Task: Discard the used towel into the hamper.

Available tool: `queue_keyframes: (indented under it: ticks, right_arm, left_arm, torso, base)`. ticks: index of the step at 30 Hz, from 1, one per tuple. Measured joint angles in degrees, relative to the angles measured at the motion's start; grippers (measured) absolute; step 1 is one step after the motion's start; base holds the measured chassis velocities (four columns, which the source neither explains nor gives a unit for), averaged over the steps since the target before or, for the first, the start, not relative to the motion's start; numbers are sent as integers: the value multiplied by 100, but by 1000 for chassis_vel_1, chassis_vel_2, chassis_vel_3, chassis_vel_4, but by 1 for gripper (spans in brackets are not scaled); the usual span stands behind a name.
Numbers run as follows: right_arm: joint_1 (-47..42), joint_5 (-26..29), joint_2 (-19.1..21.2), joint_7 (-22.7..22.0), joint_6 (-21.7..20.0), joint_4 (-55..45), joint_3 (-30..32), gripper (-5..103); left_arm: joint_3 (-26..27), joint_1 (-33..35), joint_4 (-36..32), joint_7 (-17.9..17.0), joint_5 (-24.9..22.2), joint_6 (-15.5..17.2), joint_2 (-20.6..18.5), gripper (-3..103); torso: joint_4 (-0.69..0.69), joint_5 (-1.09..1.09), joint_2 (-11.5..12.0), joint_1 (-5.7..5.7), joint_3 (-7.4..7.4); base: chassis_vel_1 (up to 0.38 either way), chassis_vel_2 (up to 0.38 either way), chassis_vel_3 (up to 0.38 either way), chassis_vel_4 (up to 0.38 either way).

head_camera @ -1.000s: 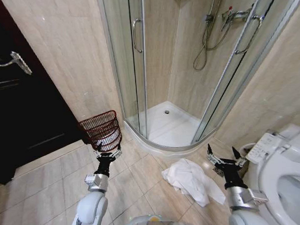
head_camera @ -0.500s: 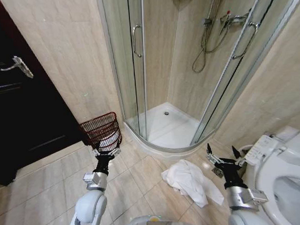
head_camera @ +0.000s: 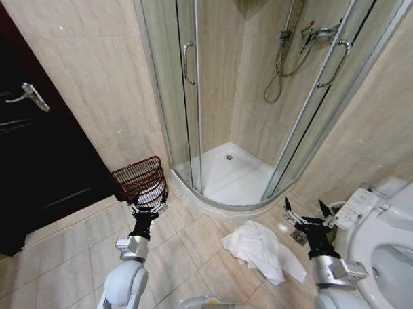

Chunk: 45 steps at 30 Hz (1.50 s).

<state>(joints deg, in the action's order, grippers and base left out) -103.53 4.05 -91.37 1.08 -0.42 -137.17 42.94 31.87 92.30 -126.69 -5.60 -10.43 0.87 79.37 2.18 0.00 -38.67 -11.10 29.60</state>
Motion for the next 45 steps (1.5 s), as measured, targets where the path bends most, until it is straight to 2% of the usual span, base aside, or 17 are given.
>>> queue_keyframes:
  ticks: [35,45]
  right_arm:
    - [56,83,108,13,13,46,-39,100]
    - [41,74,66,11,15,-12,-32,100]
  left_arm:
    - [241,125,-347,-116,-72,114,-33,100]
    - [249,124,-347,-120,-84,105,-30,100]
  torso:
    - [0,0,-868,-372,496]
    - [0,0,-1172,-510,661]
  base:
    - [0,0,0,0]
    - [0,0,0,0]
